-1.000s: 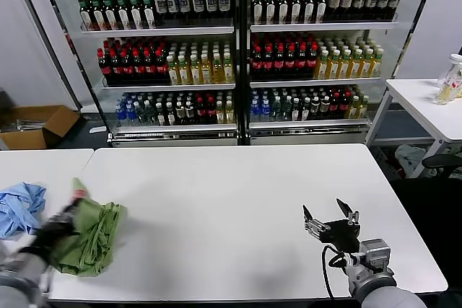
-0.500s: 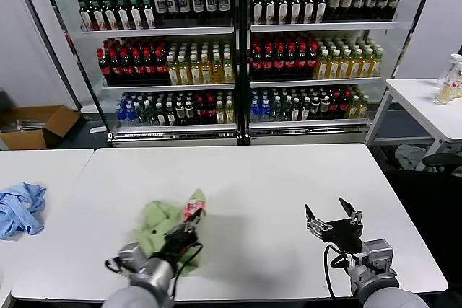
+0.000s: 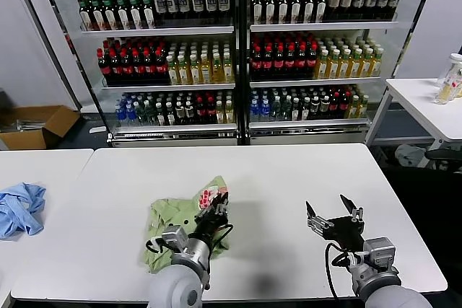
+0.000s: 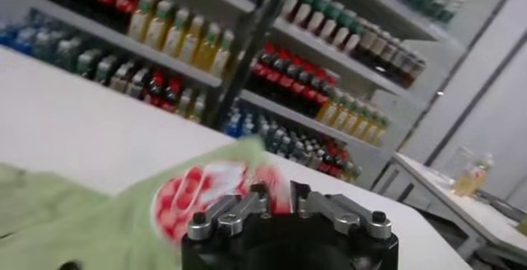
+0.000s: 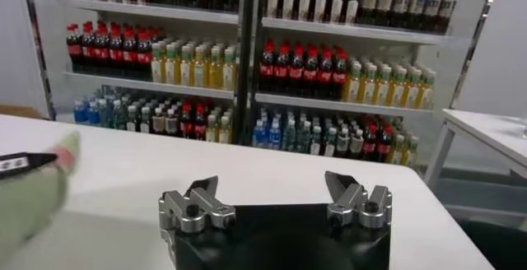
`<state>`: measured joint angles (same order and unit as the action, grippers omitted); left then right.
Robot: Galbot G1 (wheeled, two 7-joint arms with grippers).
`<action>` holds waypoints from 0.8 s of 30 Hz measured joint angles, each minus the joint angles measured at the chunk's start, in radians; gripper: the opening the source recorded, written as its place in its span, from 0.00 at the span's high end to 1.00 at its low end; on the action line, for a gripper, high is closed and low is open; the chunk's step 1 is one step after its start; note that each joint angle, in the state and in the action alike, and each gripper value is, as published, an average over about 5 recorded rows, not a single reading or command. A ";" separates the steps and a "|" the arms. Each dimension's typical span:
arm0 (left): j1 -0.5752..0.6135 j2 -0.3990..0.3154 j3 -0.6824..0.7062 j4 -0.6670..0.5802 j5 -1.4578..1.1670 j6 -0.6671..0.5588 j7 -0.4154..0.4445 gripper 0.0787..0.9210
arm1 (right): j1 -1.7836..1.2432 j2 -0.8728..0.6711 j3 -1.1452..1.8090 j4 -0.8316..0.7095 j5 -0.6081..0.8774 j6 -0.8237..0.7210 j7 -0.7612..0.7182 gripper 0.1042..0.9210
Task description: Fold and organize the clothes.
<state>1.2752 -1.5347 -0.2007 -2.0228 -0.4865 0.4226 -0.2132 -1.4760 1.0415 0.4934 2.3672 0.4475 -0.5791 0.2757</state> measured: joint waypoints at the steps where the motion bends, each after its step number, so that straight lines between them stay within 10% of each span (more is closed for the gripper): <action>1: 0.004 0.004 0.007 -0.004 0.014 -0.007 0.013 0.71 | 0.005 -0.001 -0.003 -0.003 0.001 0.000 -0.002 0.12; 16: 0.129 0.152 -0.169 -0.121 0.220 -0.158 0.163 0.20 | 0.202 0.076 -0.239 -0.164 0.078 -0.002 0.006 0.12; 24: 0.183 0.200 -0.318 -0.137 0.233 -0.200 0.188 0.12 | 0.357 0.145 -0.410 -0.355 0.128 -0.003 0.013 0.12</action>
<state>1.4585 -1.3352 -0.5189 -2.1596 -0.2531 0.2222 -0.0249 -1.1190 1.1865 0.0830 2.0127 0.5758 -0.5819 0.2889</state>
